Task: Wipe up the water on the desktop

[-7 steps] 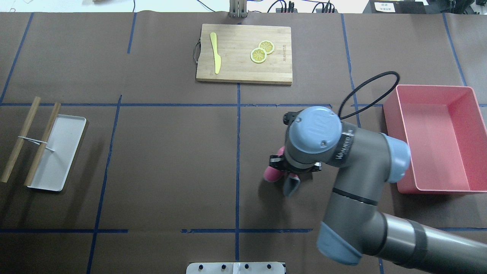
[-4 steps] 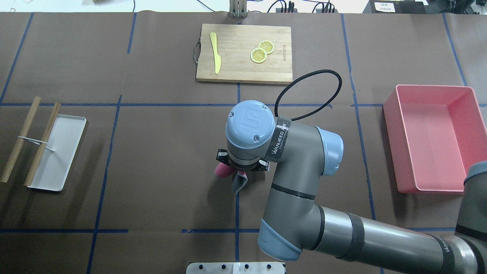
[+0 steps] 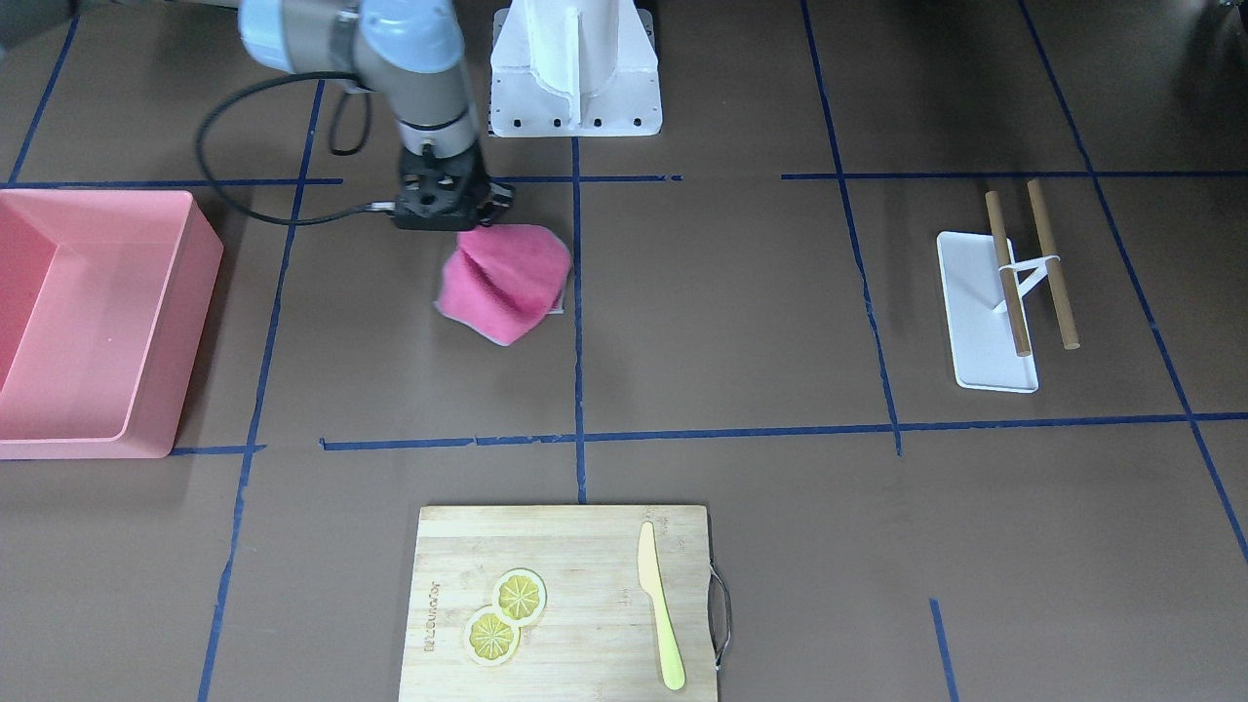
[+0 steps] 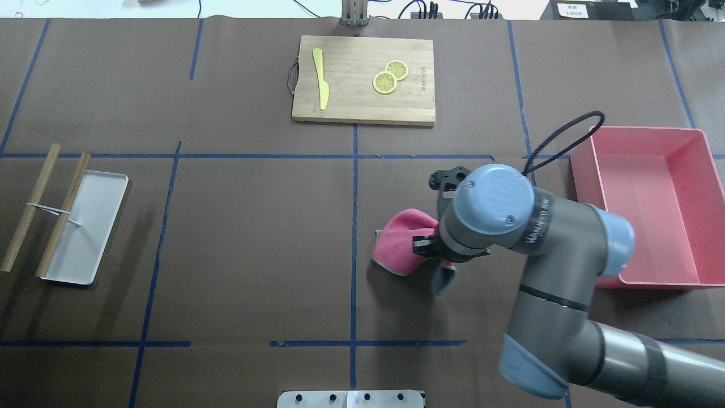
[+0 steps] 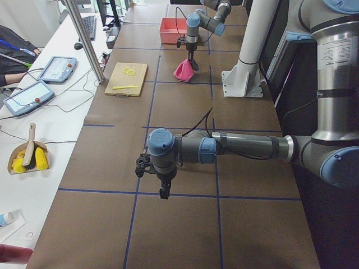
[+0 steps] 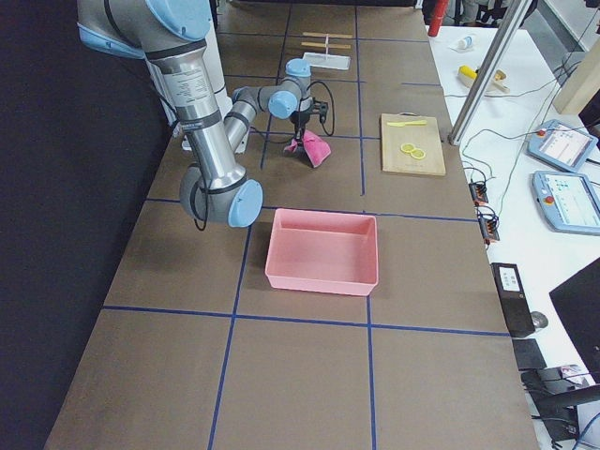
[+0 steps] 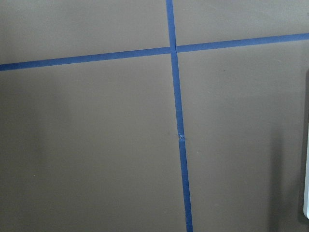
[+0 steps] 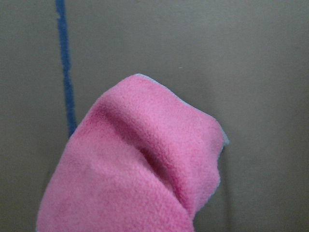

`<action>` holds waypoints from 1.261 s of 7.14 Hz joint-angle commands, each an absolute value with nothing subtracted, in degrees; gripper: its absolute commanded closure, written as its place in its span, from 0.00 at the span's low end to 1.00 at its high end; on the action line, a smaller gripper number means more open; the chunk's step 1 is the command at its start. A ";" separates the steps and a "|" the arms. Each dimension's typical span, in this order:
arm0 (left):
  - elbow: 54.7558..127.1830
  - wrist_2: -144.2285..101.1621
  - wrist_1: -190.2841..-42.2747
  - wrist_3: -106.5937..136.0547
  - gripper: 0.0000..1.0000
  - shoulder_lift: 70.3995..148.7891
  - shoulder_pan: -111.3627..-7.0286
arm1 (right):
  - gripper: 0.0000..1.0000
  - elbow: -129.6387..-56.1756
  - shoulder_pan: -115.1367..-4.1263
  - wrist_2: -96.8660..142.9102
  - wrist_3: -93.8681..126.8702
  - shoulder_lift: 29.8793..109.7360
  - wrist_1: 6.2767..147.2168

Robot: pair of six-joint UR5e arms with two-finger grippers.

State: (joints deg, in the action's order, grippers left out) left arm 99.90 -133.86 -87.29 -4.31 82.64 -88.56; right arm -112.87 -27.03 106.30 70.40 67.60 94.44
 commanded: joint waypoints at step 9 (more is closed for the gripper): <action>99.76 -133.86 -87.45 -4.75 0.00 83.32 -88.50 | 1.00 -124.18 -56.81 120.67 39.89 74.53 113.68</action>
